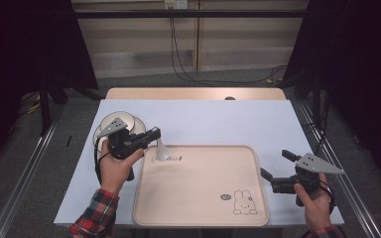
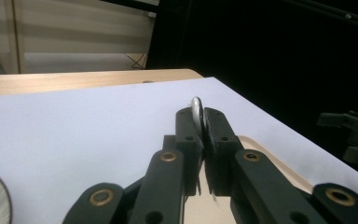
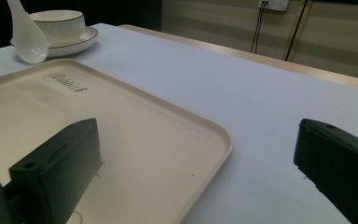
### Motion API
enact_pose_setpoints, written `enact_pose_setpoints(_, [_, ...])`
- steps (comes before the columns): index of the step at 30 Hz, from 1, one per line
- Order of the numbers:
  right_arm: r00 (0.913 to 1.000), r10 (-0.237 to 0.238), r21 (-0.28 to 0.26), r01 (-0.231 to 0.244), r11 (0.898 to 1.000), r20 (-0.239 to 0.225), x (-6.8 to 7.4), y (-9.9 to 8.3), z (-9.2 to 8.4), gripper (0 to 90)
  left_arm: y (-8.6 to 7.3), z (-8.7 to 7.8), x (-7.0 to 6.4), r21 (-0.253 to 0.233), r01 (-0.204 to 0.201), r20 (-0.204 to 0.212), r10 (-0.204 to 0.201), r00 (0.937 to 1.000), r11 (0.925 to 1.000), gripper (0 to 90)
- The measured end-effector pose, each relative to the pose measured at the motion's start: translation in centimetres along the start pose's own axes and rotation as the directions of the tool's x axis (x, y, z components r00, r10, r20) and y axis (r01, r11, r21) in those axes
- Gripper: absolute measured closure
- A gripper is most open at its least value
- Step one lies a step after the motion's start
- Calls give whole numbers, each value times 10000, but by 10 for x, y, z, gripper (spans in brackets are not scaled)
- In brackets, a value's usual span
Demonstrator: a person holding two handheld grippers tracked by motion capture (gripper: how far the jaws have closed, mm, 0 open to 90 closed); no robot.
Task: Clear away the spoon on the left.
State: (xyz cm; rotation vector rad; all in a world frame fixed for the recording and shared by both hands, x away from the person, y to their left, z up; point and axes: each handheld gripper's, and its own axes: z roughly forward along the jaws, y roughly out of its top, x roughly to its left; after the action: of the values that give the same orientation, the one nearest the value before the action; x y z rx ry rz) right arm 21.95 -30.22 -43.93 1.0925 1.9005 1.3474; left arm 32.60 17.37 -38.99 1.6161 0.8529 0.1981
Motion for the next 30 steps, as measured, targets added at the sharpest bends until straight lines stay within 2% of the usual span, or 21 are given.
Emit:
enact_pose_setpoints(2, [10000, 11, -3, -11, 10000, -5, 0, 0, 0, 1, -1, 0, -2, 17, 49, 58, -49, 10000, 10000, 855])
enact_pose_setpoints(4, [10000, -19, -21, 19, 10000, -21, 0, 0, 0, 2, -5, 2, -4, 138, 37, 286, -41, 9996, 9999, 855])
enact_pose_setpoints(10, [10000, 42, 20, -42, 10000, -48, 0, 0, 0, 2, -12, 4, -6, 307, 67, 284, -76, 9996, 9995, 854])
enact_pose_setpoints(11, [10000, 36, 17, -35, 10000, -63, 0, 0, 0, 2, -14, 4, -7, 287, -9, 542, -6, 9985, 9996, 855])
enact_pose_setpoints(14, [10000, -33, 7, 33, 10000, -47, 0, 0, 0, 2, -17, 4, -9, 385, -53, 654, 28, 9979, 9992, 855])
enact_pose_setpoints(30, [9999, -60, -3, 60, 10000, -105, 1, 0, 0, 3, -29, 2, -22, 791, -218, 1008, 137, 9948, 9966, 854])
